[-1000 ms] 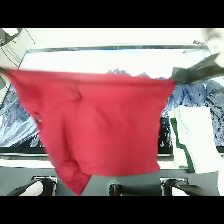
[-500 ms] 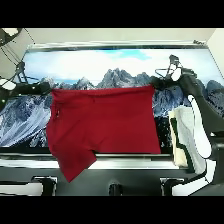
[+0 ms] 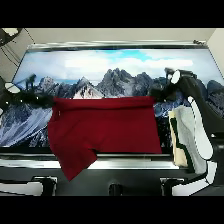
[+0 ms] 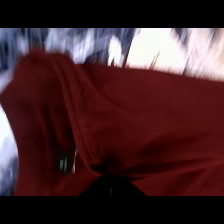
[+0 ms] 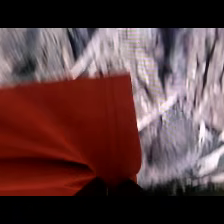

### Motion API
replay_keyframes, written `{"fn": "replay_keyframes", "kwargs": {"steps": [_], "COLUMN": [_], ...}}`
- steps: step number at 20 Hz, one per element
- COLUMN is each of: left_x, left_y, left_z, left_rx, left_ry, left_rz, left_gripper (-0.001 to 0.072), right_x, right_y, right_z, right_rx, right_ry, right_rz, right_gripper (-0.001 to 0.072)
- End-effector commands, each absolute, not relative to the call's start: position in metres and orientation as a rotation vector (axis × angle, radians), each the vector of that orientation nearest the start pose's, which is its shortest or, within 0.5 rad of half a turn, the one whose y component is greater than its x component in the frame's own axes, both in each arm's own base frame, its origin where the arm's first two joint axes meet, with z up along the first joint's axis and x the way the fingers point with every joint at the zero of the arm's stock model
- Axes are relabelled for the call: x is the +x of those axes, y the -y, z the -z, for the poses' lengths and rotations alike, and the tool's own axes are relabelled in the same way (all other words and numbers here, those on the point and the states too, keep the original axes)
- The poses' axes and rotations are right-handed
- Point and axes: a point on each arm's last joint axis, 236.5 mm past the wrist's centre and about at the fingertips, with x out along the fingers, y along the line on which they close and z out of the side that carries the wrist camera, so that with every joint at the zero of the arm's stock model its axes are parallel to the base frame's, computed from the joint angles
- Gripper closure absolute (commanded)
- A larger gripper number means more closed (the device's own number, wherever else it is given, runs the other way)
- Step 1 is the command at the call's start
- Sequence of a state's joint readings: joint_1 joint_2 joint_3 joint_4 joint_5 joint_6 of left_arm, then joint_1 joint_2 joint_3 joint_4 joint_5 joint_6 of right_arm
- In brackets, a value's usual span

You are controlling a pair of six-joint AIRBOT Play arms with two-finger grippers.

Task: Fold the shirts.

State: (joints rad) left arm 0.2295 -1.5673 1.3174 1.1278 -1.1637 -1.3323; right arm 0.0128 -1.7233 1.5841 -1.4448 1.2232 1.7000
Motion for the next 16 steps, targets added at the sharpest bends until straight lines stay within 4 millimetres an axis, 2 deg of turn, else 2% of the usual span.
{"fn": "replay_keyframes", "kwargs": {"steps": [1,3,5,9,10,11,12,14,16], "left_x": [0.357,0.348,0.348,0.348,0.348,0.348,0.346,0.338,0.322], "left_y": [0.005,0.008,0.007,0.006,0.006,0.006,0.003,-0.006,-0.018], "left_z": [0.068,0.067,0.06,0.062,0.062,0.061,0.056,0.039,0.024], "left_rx": [-0.422,-0.427,-0.416,-0.434,-0.44,-0.44,-0.445,-0.464,-0.499], "left_ry": [-1.614,-1.648,-1.646,-1.657,-1.66,-1.66,-1.664,-1.668,-1.669], "left_rz": [0.216,0.229,0.244,0.23,0.227,0.226,0.228,0.223,0.204], "left_gripper": [0.0682,0.0682,0.0682,0.0682,0.0663,0.0497,0.0268,0.0248,0.0247], "right_x": [0.407,0.389,0.38,0.383,0.383,0.384,0.382,0.371,0.359], "right_y": [-0.038,-0.038,-0.037,-0.049,-0.051,-0.051,-0.05,-0.033,-0.011], "right_z": [0.065,0.064,0.06,0.067,0.07,0.069,0.064,0.047,0.029], "right_rx": [0.189,0.172,0.151,0.202,0.216,0.22,0.216,0.205,0.262], "right_ry": [-1.641,-1.716,-1.75,-1.741,-1.743,-1.74,-1.745,-1.765,-1.776], "right_rz": [-0.02,-0.036,-0.052,-0.076,-0.077,-0.079,-0.079,-0.065,-0.03], "right_gripper": [0.0666,0.0666,0.0666,0.0663,0.0587,0.0424,0.0319,0.0273,0.0272]}}
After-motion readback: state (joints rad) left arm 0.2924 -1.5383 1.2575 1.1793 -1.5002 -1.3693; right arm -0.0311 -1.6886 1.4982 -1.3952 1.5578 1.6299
